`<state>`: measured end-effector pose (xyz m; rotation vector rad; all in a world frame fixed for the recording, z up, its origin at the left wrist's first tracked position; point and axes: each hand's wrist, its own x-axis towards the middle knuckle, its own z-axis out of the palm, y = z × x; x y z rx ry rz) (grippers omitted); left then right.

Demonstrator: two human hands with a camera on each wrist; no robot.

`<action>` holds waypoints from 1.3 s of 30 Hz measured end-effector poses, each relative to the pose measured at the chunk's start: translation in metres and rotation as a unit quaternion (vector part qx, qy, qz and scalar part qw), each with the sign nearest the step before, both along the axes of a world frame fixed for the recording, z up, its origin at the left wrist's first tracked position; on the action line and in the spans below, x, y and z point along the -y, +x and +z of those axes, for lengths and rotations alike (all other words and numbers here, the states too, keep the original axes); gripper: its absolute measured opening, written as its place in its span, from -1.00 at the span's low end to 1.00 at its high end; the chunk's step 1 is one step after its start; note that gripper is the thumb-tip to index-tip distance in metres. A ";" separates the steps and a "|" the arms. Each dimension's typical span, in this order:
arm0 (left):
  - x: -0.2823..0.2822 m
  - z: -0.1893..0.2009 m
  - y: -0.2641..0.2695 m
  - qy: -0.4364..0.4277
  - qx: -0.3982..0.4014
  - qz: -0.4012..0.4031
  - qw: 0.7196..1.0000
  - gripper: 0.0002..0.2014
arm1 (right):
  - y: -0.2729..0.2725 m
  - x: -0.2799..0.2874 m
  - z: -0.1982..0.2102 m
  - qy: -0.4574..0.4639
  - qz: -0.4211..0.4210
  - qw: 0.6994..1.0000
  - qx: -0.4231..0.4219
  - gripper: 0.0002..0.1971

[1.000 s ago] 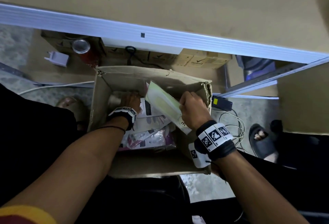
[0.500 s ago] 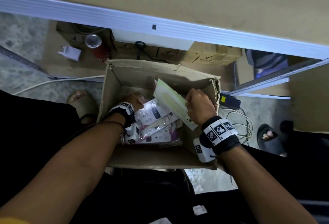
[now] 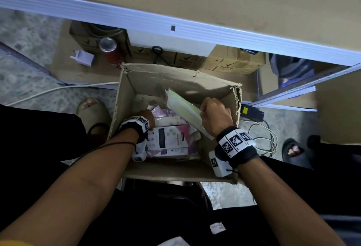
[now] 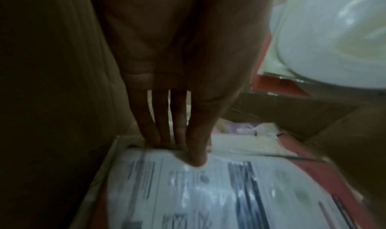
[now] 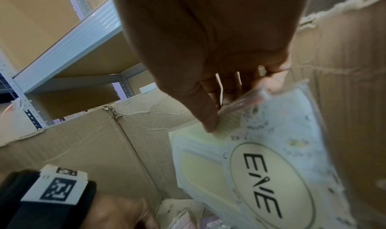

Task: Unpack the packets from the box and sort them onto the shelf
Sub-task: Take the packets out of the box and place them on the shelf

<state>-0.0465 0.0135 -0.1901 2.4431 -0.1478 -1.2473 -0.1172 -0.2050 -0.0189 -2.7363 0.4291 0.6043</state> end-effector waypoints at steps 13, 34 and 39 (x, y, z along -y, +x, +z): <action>-0.005 -0.009 -0.001 0.022 0.057 -0.062 0.996 -0.65 | 0.000 -0.005 -0.007 -0.022 0.002 1.000 -0.008 -0.84; 0.008 0.052 -0.010 -0.011 0.043 -0.142 0.989 -0.85 | -0.006 -0.006 0.006 -0.071 0.046 0.996 0.010 -0.70; 0.015 0.090 -0.014 -0.006 0.094 -0.164 0.982 -0.89 | -0.006 -0.011 0.017 -0.087 0.078 0.991 0.058 -0.65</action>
